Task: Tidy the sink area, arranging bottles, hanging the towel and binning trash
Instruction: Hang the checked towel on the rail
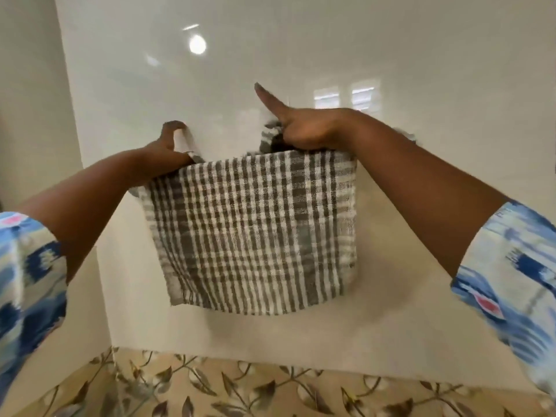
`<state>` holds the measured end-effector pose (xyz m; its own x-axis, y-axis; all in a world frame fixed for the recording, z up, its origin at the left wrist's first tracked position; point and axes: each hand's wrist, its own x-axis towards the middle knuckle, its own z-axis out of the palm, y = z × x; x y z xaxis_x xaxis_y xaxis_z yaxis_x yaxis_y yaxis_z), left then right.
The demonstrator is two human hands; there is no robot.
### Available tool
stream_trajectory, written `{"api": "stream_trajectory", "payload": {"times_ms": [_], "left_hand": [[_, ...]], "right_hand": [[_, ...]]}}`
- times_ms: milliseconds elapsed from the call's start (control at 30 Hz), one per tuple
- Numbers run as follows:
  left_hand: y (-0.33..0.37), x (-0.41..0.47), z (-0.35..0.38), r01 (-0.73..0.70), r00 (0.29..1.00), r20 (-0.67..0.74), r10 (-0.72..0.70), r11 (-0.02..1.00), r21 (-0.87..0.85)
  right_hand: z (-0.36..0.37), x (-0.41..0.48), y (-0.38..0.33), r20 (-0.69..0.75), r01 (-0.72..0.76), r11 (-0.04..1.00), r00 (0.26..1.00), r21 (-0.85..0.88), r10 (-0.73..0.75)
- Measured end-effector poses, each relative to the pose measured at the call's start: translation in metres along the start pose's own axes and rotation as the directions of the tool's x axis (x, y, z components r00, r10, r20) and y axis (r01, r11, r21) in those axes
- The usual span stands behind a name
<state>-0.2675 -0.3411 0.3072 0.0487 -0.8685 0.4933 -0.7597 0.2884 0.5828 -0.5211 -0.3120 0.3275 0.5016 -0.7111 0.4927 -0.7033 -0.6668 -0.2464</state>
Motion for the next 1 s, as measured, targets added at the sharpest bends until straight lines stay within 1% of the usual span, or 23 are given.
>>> {"api": "stream_trajectory", "payload": {"times_ms": [33,67,133,200,267,367,467,500,567,633,667,700,767,800,867,900,933,967,1000], "left_hand": [[-0.001,-0.001,-0.004,0.036,0.999,0.032,-0.036,0.999,-0.003],[-0.001,-0.001,-0.008,0.069,0.996,0.059,-0.068,0.997,-0.019],[-0.002,-0.001,-0.014,0.111,0.991,0.086,-0.105,0.992,-0.063],[-0.003,-0.002,-0.014,0.109,0.991,0.081,-0.103,0.992,-0.068],[-0.005,-0.002,-0.012,0.081,0.996,0.049,-0.079,0.996,-0.037],[-0.012,-0.005,-0.01,0.006,1.0,-0.022,-0.007,1.0,-0.016],[-0.021,-0.014,-0.001,-0.136,0.977,-0.17,0.126,0.989,-0.05],[-0.023,-0.018,0.004,-0.177,0.962,-0.22,0.16,0.982,-0.06],[-0.029,-0.029,0.014,-0.242,0.926,-0.307,0.218,0.969,-0.043],[-0.034,-0.038,0.021,-0.298,0.858,-0.42,0.295,0.953,0.061],[-0.036,-0.044,0.022,-0.31,0.821,-0.473,0.32,0.945,0.102],[-0.038,-0.051,0.024,-0.312,0.793,-0.517,0.322,0.944,0.108],[-0.045,-0.07,0.03,-0.313,0.767,-0.577,0.279,0.949,0.043],[-0.051,-0.085,0.035,-0.314,0.755,-0.604,0.256,0.949,0.01],[-0.065,-0.123,0.05,-0.331,0.719,-0.653,0.237,0.943,-0.022],[-0.074,-0.148,0.058,-0.342,0.712,-0.66,0.239,0.939,-0.029],[-0.083,-0.171,0.067,-0.359,0.721,-0.649,0.244,0.932,-0.047],[-0.096,-0.197,0.075,-0.356,0.759,-0.607,0.235,0.931,-0.085],[-0.11,-0.223,0.084,-0.33,0.818,-0.538,0.204,0.933,-0.147]], "right_hand": [[-0.001,-0.002,0.001,0.075,-0.073,0.997,0.995,0.034,0.07],[-0.002,-0.003,0.002,0.12,-0.147,0.988,0.983,0.047,0.14],[-0.006,-0.003,0.002,0.145,-0.233,0.971,0.964,0.053,0.224],[-0.008,-0.003,0.002,0.115,-0.24,0.965,0.967,0.103,0.228],[-0.007,-0.004,0.004,0.032,-0.21,0.973,0.978,0.1,0.208],[-0.003,-0.006,0.003,-0.115,-0.127,0.992,0.985,-0.015,0.125],[0.004,-0.012,-0.004,-0.191,-0.039,0.973,0.982,-0.228,-0.006],[0.009,-0.014,-0.006,-0.22,-0.025,0.942,0.974,-0.334,-0.052],[0.02,-0.019,-0.01,-0.308,-0.039,0.839,0.938,-0.543,-0.155],[0.029,-0.023,-0.015,-0.406,-0.085,0.76,0.88,-0.644,-0.245],[0.034,-0.025,-0.02,-0.45,-0.105,0.746,0.849,-0.657,-0.277],[0.041,-0.028,-0.026,-0.49,-0.111,0.745,0.814,-0.657,-0.311],[0.055,-0.038,-0.038,-0.561,-0.083,0.772,0.737,-0.63,-0.378],[0.068,-0.045,-0.046,-0.58,-0.04,0.8,0.71,-0.598,-0.399],[0.105,-0.064,-0.063,-0.592,0.108,0.857,0.679,-0.505,-0.434],[0.13,-0.075,-0.071,-0.59,0.191,0.874,0.672,-0.447,-0.448],[0.156,-0.087,-0.077,-0.585,0.261,0.888,0.676,-0.379,-0.448],[0.188,-0.102,-0.083,-0.562,0.322,0.904,0.708,-0.281,-0.427],[0.223,-0.118,-0.087,-0.503,0.362,0.917,0.768,-0.167,-0.395]]}}
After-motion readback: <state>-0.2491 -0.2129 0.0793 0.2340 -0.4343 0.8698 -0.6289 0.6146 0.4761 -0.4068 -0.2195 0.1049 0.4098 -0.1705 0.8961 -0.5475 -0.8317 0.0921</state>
